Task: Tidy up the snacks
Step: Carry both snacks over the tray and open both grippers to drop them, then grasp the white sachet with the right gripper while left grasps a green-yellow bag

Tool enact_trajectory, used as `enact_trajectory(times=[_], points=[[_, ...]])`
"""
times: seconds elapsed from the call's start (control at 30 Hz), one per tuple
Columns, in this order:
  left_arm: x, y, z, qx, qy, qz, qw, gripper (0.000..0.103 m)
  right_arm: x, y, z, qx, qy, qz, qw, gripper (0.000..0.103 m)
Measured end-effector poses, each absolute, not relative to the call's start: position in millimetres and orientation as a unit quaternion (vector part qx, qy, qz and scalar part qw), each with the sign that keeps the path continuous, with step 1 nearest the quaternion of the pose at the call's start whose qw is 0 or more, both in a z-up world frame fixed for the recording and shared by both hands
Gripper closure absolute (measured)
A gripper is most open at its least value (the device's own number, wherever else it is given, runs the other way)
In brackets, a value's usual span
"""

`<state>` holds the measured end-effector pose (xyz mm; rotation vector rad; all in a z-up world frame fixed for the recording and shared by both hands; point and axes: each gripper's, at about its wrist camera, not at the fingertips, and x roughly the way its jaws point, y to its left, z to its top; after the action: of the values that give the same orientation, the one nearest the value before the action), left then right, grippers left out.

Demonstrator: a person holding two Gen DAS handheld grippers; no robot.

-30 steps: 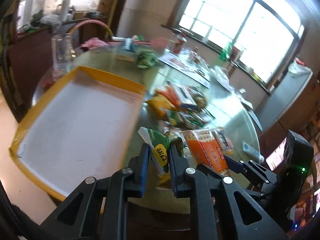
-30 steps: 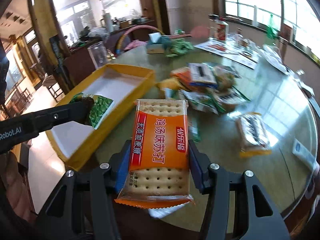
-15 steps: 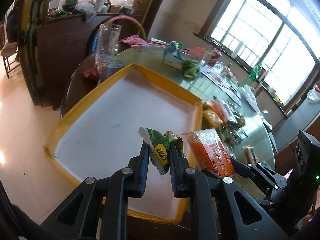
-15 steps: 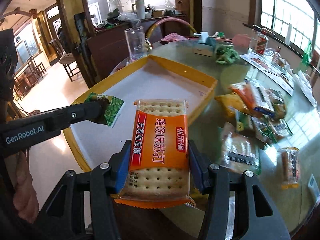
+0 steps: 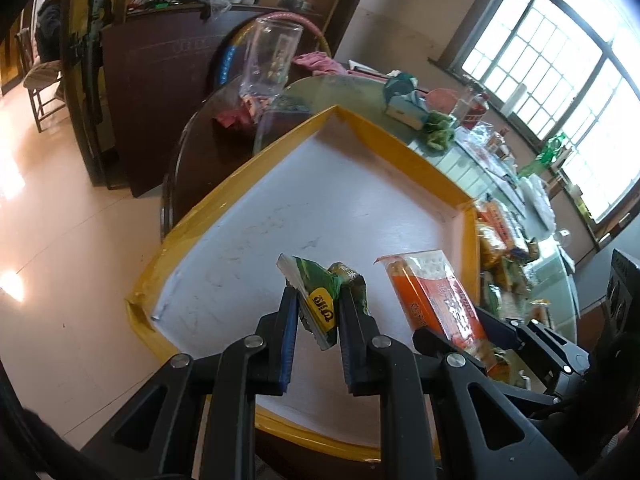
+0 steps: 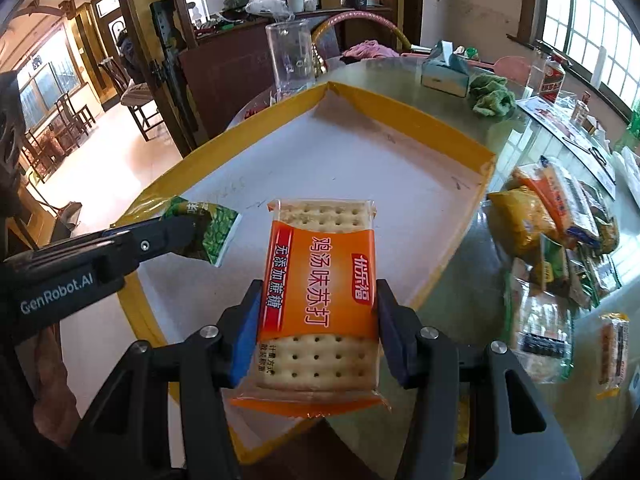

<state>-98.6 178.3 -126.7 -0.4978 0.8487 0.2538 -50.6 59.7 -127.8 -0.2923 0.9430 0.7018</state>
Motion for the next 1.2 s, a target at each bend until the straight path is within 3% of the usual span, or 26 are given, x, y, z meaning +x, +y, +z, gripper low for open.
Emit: enact_trajectory(times=[0.37, 0.47, 0.53, 0.6, 1.2], points=[[-95, 190, -139, -0.226, 0.424, 0.144, 0.865, 0.081, -51, 83, -147, -0.158, 0.453, 0.326, 0.815, 0.048], [-96, 191, -141, -0.235, 0.428, 0.145, 0.861, 0.071, -48, 85, -150, -0.159, 0.461, 0.324, 0.811, 0.044], [-98, 191, -138, -0.237, 0.422, 0.15, 0.862, 0.053, -49, 83, -149, -0.155, 0.46, 0.323, 0.812, 0.04], [-101, 191, -132, -0.237, 0.409, 0.153, 0.867, 0.048, -50, 82, -144, -0.152, 0.454, 0.329, 0.814, 0.035], [-116, 119, -89, -0.189, 0.371, 0.113, 0.902, 0.037, -75, 5, -108, -0.108, 0.415, 0.312, 0.848, 0.03]])
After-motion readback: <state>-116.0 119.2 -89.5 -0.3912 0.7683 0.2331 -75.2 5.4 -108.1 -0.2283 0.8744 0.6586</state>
